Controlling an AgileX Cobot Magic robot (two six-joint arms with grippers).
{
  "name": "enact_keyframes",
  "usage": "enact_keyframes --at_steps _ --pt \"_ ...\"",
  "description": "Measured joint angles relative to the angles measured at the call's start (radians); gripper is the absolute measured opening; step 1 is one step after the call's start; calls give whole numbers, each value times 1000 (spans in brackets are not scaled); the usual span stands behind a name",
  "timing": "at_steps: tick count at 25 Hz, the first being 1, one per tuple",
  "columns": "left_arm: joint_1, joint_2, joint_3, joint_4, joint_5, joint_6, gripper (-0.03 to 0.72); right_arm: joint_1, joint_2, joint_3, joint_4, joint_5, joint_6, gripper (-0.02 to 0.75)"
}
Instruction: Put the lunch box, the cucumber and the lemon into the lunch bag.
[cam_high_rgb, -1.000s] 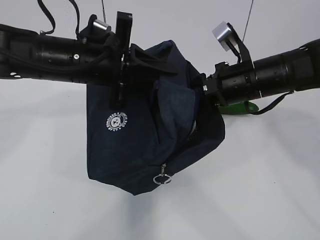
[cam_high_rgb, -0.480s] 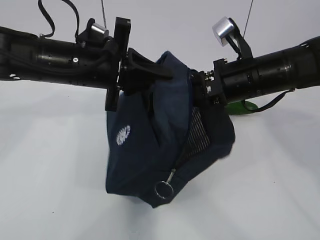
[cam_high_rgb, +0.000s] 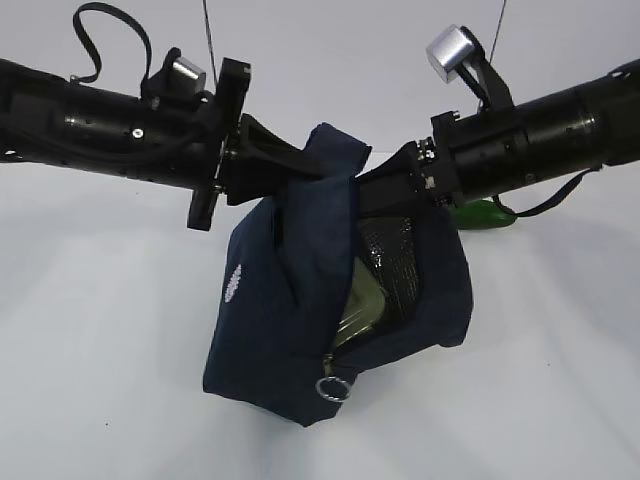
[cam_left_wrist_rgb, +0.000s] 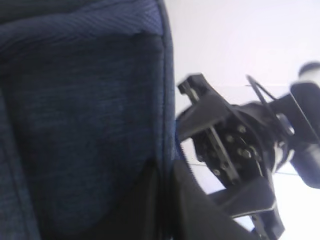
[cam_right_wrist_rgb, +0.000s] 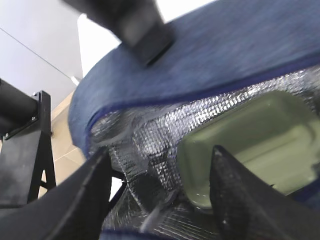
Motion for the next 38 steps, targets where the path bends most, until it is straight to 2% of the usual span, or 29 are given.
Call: enact_keyframes --at_steps 5,8,16,20,21,28,32,35,38 --pt "55 -6 0 54 17 0 9 0 -18 -80 -193 28 141 486" --pt "68 -35 0 148 17 -8 9 0 -18 -122 -232 32 191 487" --pt "109 -87 0 329 20 -37 9 0 -18 -164 -255 25 243 486" --pt "128 -111 0 443 22 -67 9 0 -18 -164 -249 -53 258 486" --pt "130 -115 0 461 22 -71 9 0 -18 -164 -246 -78 262 509" --pt "140 -140 0 597 24 -113 9 0 -16 -164 -225 -203 330 494" --pt "203 -180 0 627 20 -124 9 0 -7 -164 -222 -253 350 491" --pt "260 -194 0 640 22 -128 9 0 1 -164 -212 -306 380 463" --pt "285 -199 0 648 24 -128 9 0 7 -164 -193 -332 390 434"
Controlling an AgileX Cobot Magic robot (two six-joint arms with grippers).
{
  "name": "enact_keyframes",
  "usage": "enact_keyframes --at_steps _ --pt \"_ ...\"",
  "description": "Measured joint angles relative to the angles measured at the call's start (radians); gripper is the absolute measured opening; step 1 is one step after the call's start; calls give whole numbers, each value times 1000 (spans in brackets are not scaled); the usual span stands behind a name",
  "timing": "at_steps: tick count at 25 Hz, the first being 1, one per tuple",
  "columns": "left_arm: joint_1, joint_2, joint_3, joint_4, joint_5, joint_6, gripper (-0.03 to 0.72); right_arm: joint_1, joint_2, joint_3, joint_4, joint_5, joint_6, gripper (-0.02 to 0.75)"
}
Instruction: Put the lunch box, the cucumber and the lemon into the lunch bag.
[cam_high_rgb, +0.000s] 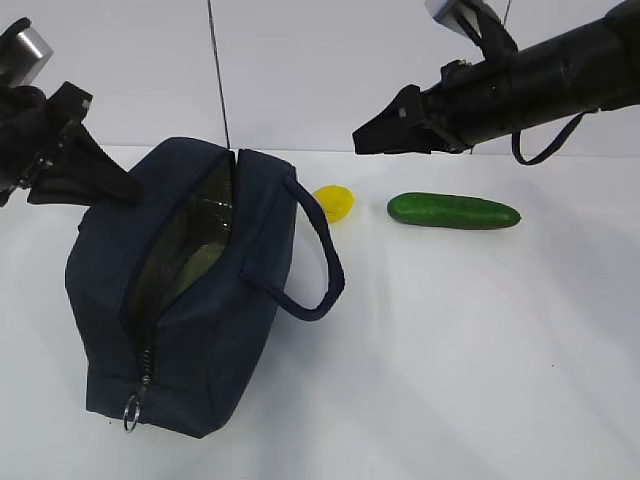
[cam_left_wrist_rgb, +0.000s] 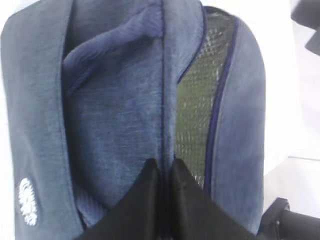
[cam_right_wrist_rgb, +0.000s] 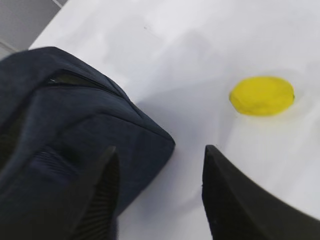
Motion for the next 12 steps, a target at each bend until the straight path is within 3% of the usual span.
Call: enact_keyframes --at_steps 8,12 --pt "2 0 0 2 -10 -2 9 0 73 -12 18 -80 46 422" --pt "2 0 0 2 -18 -2 9 0 122 -80 -166 -89 4 421"
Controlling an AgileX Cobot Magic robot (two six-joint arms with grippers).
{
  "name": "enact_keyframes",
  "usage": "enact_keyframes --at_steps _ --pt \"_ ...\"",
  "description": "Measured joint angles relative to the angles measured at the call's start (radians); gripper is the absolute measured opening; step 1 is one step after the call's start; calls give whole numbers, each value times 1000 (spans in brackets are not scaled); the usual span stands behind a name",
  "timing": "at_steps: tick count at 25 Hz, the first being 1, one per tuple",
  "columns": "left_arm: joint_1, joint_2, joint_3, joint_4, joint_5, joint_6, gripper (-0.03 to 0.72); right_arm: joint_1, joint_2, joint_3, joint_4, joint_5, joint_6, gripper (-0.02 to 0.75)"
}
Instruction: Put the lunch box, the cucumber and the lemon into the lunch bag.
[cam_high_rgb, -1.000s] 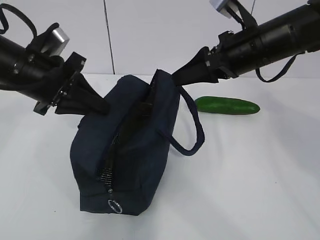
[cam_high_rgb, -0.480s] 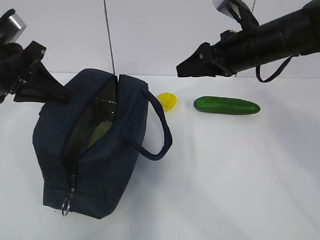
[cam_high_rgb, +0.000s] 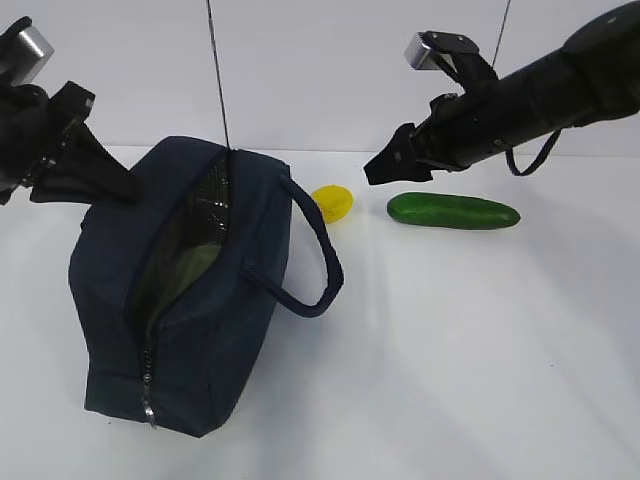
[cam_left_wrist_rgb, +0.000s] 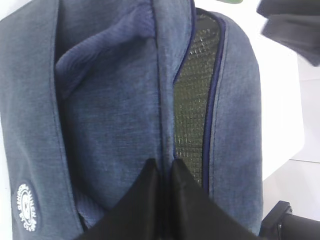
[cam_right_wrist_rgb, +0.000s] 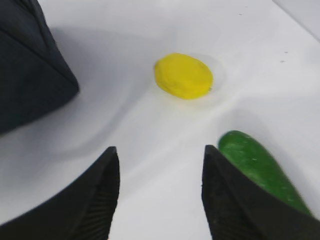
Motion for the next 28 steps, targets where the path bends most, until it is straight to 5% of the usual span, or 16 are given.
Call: enact_keyframes --at_steps 10,22,28 --pt "0 0 0 0 -38 16 9 0 64 -194 -631 3 -11 421" --pt "0 0 0 6 -76 59 9 0 220 -334 -918 36 30 526" --pt "0 0 0 14 -89 59 9 0 272 -360 -942 24 37 531"
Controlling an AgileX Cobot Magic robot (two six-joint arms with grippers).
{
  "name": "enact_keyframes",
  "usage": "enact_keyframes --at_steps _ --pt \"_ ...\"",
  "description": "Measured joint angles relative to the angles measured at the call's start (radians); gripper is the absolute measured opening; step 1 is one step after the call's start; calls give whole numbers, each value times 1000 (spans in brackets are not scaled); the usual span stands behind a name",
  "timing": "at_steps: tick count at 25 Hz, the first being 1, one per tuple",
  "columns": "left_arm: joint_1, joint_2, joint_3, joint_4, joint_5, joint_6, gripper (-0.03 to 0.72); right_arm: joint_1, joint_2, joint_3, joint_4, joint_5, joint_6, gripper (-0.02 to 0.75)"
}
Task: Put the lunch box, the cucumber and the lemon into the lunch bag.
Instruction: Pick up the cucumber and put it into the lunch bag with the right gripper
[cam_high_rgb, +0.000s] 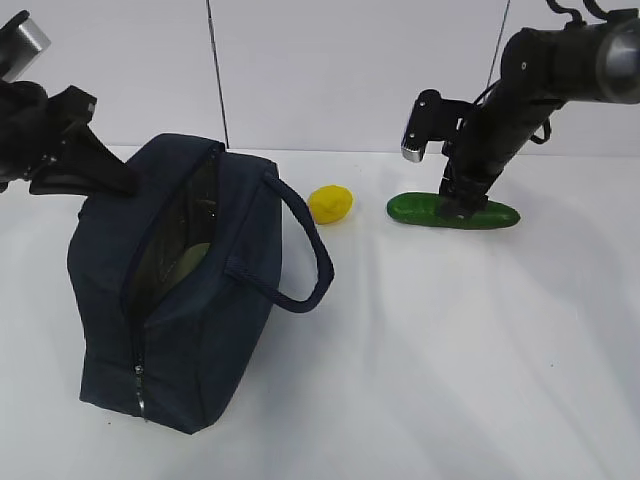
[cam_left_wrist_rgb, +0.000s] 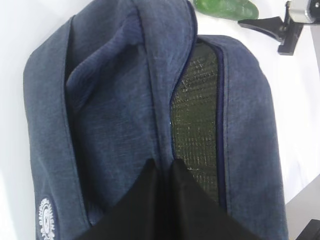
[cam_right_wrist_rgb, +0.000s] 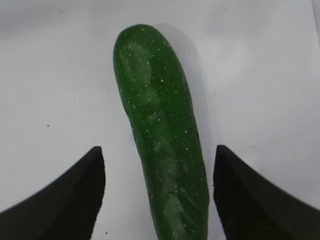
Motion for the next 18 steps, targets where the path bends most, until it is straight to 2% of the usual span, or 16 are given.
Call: enact_keyframes --at_steps 18 --pt "0 15 0 1 -25 4 9 -36 66 -21 52 -64 7 533"
